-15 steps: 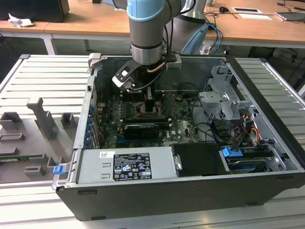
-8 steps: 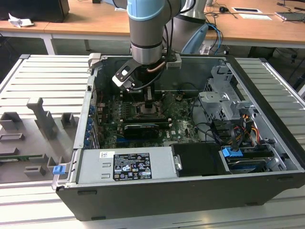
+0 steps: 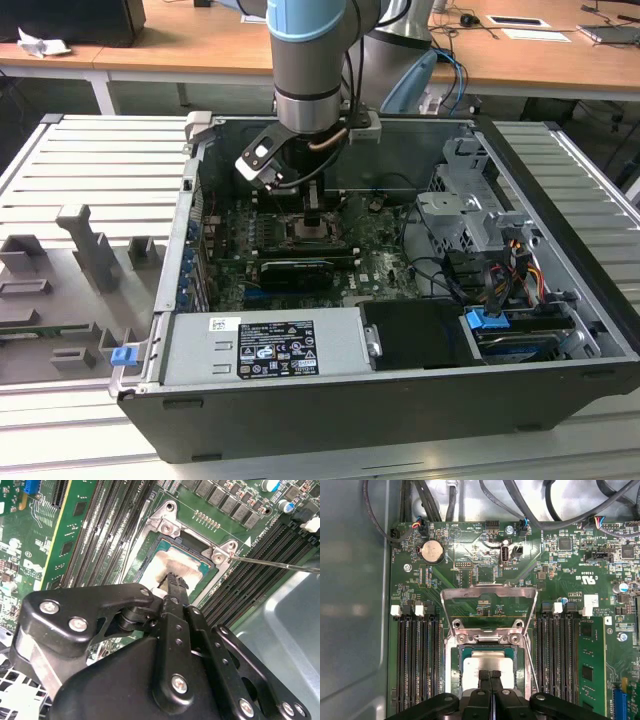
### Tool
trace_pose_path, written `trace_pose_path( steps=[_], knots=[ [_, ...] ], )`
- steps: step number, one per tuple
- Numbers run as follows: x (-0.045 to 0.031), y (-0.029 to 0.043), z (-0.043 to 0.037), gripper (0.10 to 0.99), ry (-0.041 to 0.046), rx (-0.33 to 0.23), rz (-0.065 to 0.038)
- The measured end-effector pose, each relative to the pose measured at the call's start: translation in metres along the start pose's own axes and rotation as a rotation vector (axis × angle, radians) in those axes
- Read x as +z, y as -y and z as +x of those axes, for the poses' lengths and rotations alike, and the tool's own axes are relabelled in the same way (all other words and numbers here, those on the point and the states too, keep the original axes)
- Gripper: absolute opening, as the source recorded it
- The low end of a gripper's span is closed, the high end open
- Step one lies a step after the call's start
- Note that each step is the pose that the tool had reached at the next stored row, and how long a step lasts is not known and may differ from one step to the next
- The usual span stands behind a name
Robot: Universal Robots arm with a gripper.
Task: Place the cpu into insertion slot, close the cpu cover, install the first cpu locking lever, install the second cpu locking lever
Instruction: 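Place the cpu into insertion slot, then close the cpu cover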
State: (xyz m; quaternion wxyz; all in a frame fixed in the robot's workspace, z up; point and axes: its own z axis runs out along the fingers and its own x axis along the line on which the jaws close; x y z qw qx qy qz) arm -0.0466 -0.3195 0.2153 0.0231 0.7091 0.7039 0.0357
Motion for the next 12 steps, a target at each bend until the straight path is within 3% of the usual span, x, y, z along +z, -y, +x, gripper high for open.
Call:
trace_pose_path(
  steps=[8,12],
  knots=[
    [-0.0027,-0.0011,0.0,0.106,0.0,0.0,0.003],
    [-0.0089,-0.0023,0.0002,0.106,-0.0001,0.002,0.004]
  ],
)
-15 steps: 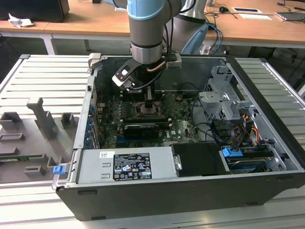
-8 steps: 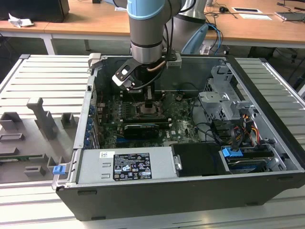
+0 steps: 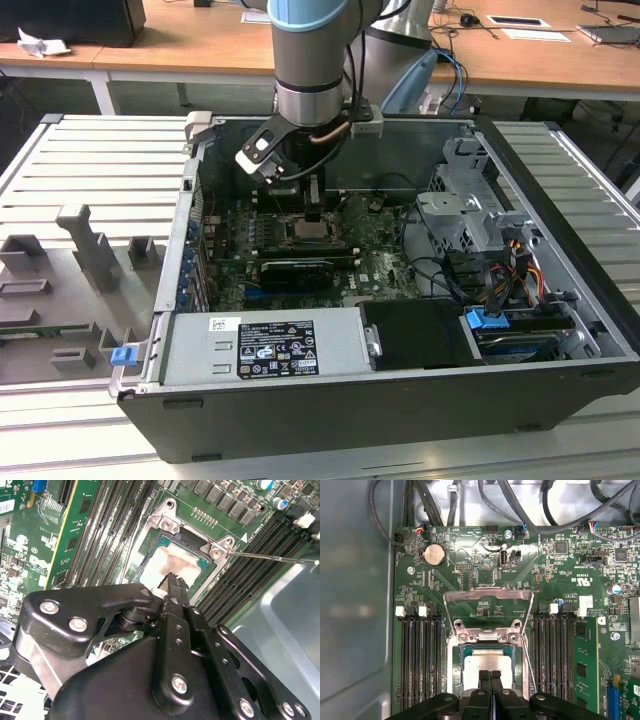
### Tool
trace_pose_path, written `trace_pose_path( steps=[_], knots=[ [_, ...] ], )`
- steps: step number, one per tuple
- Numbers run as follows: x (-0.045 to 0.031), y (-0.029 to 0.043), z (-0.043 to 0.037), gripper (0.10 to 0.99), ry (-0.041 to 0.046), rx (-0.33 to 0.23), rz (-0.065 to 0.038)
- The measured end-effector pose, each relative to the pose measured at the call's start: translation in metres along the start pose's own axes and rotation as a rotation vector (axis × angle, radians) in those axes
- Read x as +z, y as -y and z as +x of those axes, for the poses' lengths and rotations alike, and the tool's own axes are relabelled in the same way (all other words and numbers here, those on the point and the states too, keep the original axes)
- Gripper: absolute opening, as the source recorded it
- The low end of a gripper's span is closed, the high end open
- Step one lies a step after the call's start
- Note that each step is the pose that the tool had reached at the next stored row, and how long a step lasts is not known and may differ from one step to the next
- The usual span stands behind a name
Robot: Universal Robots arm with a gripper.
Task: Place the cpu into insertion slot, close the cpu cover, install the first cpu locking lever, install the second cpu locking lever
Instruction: 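Close the cpu cover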
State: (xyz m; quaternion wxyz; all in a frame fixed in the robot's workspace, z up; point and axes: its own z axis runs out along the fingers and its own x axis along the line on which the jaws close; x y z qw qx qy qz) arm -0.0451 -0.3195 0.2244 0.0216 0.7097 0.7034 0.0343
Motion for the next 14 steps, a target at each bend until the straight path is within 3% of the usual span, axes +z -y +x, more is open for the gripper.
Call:
trace_pose_path(
  steps=[2,4,8,11,14],
  knots=[
    [0.0004,-0.0062,-0.0001,0.106,0.0004,0.002,0.003],
    [0.0005,-0.0079,-0.0002,0.106,0.0005,0.004,0.004],
    [-0.0014,-0.0085,-0.0001,0.106,0.001,0.009,0.004],
    [-0.0086,-0.0091,0.0,0.106,0.0009,0.01,0.004],
    [-0.0089,-0.0094,-0.0036,0.106,0.0012,0.014,0.004]
  ],
)
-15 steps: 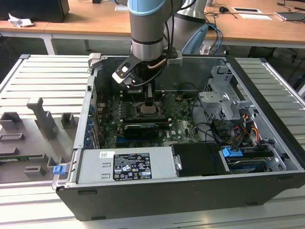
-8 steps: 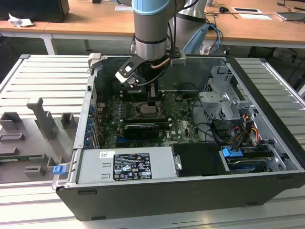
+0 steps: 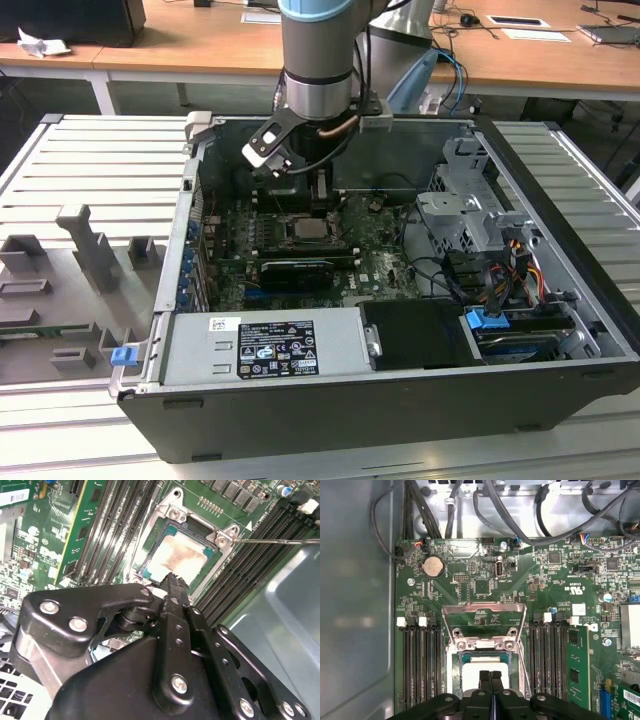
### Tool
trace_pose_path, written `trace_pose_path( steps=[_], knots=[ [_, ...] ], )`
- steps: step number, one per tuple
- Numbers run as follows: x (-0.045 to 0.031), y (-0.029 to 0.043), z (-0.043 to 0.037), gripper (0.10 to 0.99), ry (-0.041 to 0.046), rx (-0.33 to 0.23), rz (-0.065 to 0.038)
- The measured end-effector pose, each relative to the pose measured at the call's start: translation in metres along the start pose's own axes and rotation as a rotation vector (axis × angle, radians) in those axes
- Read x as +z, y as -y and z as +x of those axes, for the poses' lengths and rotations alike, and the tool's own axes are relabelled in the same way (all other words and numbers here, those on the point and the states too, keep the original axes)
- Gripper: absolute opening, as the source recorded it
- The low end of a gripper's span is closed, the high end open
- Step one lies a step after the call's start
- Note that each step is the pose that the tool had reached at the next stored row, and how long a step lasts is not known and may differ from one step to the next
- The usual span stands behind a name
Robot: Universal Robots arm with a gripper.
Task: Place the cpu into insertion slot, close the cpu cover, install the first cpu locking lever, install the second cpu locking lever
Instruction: 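Close the cpu cover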
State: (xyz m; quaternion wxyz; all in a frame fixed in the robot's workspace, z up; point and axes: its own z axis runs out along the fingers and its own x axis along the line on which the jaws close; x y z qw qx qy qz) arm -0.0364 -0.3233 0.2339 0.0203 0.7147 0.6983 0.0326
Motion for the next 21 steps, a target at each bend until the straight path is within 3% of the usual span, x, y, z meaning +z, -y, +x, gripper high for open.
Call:
trace_pose_path(
  steps=[6,15,17,21],
  knots=[
    [-0.0005,-0.0013,-0.0014,0.106,-0.001,0.001,0.0],
    [-0.0287,-0.0035,-0.0007,0.106,-0.0012,0.001,0.0],
    [-0.0305,-0.0042,-0.0006,0.106,-0.0012,0.001,0.0],
    [-0.0301,-0.0124,-0.0005,0.106,-0.0031,0.001,0.001]
  ],
)
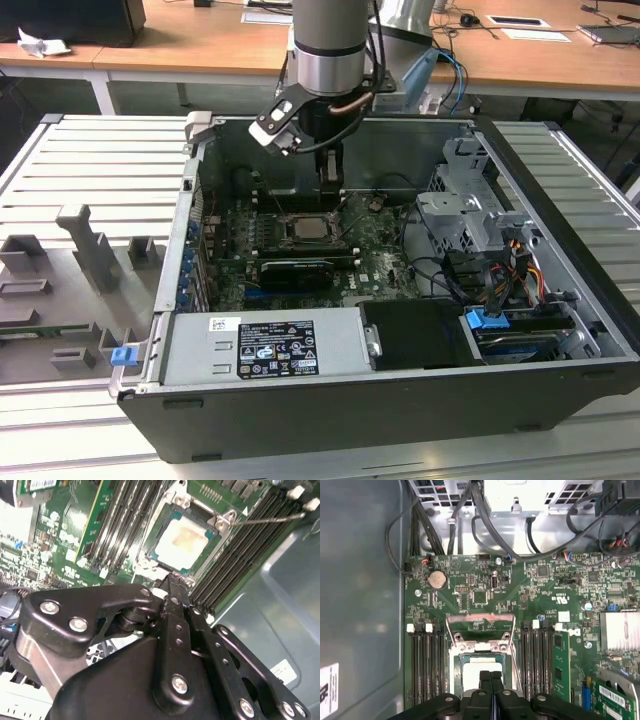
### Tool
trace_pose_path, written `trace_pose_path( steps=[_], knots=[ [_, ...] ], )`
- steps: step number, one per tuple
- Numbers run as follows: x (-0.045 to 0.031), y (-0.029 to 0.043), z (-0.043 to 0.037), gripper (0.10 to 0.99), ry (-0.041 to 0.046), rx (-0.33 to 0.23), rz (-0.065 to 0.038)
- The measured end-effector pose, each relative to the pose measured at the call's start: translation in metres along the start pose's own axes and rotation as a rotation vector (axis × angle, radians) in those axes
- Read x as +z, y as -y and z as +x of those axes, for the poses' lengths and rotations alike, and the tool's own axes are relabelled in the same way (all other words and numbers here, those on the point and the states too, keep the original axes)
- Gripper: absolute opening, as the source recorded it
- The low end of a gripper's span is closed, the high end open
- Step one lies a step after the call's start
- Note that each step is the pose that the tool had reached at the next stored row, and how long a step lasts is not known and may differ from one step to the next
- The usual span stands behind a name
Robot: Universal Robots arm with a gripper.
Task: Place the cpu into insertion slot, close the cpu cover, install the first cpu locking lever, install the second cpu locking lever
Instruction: 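Close the cpu cover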
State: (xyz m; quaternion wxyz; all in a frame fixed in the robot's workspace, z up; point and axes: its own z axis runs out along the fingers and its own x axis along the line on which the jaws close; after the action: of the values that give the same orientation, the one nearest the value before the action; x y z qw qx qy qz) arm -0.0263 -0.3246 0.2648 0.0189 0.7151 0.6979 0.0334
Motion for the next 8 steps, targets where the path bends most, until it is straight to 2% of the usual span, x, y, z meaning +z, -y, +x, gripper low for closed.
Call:
trace_pose_path(
  steps=[2,5,7,8],
  knots=[
    [0.0003,-0.0048,0.0002,0.106,-0.0243,0.002,0.005],
    [0.0002,-0.0093,0.0003,0.106,-0.0248,0.002,0.015],
    [-0.0066,-0.0112,0.0005,0.106,-0.0246,0.003,0.018],
    [-0.0075,-0.0114,0.0006,0.106,-0.0248,0.002,0.018]
  ],
)
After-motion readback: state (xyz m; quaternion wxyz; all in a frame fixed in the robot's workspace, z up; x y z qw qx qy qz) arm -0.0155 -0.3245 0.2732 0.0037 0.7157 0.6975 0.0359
